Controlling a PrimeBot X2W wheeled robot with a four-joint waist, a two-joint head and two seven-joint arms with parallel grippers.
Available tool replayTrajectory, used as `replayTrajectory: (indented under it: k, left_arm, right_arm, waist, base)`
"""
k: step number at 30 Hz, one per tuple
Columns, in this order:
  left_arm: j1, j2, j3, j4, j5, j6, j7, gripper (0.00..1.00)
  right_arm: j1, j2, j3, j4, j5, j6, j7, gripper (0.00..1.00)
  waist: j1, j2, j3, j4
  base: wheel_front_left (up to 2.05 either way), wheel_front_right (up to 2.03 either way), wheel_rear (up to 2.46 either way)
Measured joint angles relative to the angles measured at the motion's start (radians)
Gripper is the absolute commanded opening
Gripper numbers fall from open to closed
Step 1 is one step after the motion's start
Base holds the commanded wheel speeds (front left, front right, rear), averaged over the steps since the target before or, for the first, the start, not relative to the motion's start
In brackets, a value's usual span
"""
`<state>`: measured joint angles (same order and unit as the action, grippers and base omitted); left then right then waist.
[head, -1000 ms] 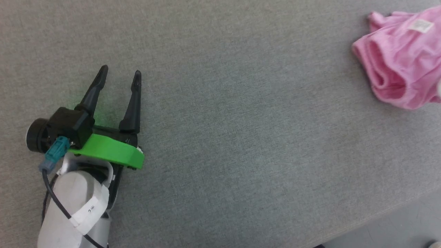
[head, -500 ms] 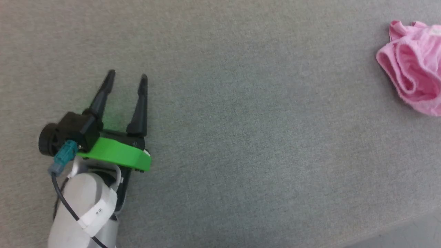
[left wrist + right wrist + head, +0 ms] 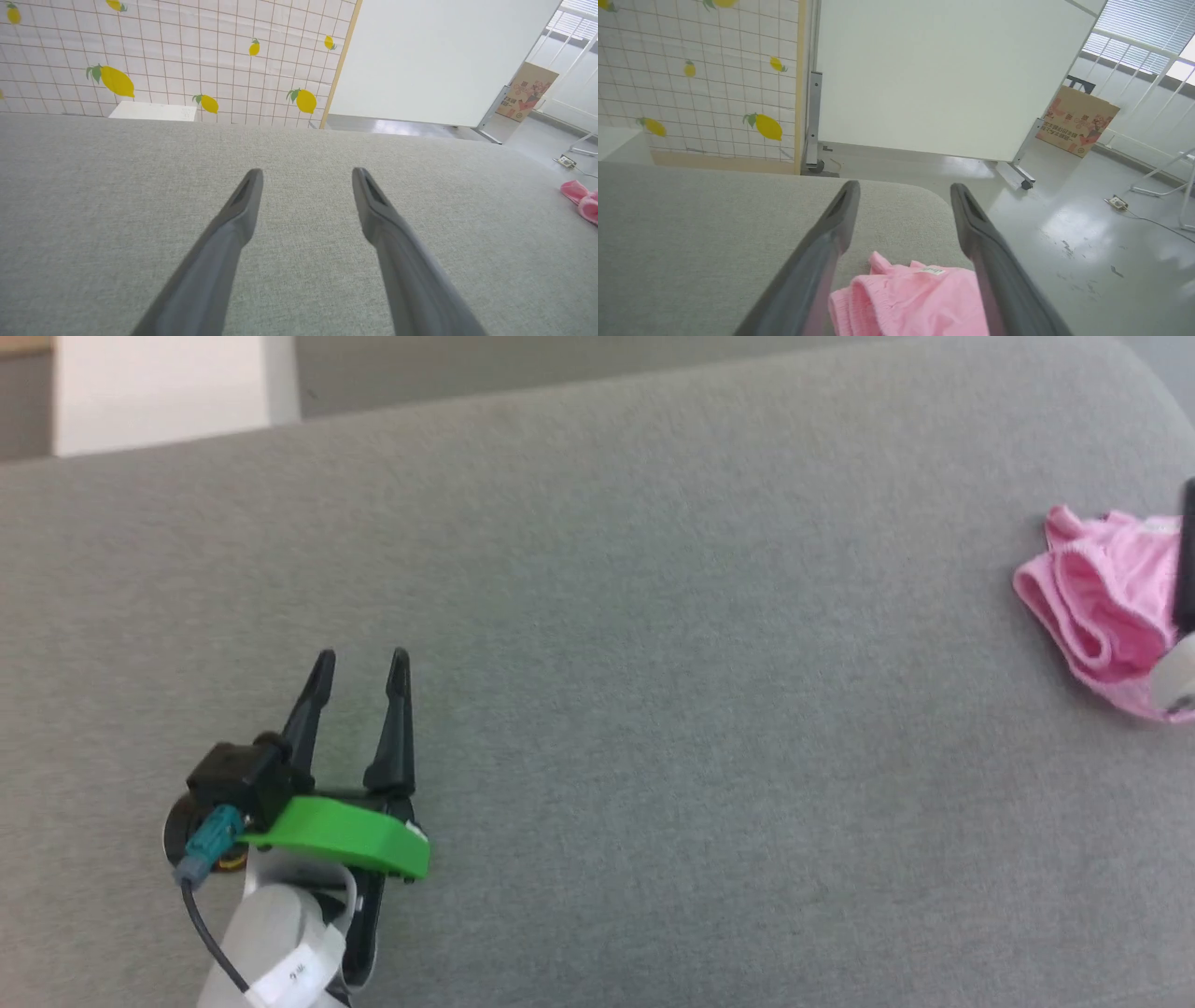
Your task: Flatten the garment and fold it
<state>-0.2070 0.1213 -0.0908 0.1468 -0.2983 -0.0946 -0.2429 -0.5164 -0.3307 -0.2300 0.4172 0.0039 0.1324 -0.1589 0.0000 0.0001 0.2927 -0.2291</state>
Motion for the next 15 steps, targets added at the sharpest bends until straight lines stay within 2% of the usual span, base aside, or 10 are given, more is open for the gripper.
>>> replayTrajectory:
  k: [8,15]
  left_arm:
    - [0.056,-0.024,0.018,0.035,-0.012,0.0,-0.01,1.0]
    - [0.093,-0.035,0.026,0.036,-0.029,-0.006,-0.014,1.0]
  right_arm:
    - [0.244,0.141,0.056,-0.267,0.134,0.0,0.019,1.0]
    - [0.394,0.206,0.091,-0.364,0.135,0.0,0.013,1.0]
  waist:
    - [0.0,0.0,-0.116,0.066]
    - [0.0,0.0,-0.182,0.126]
  base:
    - [0.0,0.0,0.0]
    - [0.0,0.0,0.0]
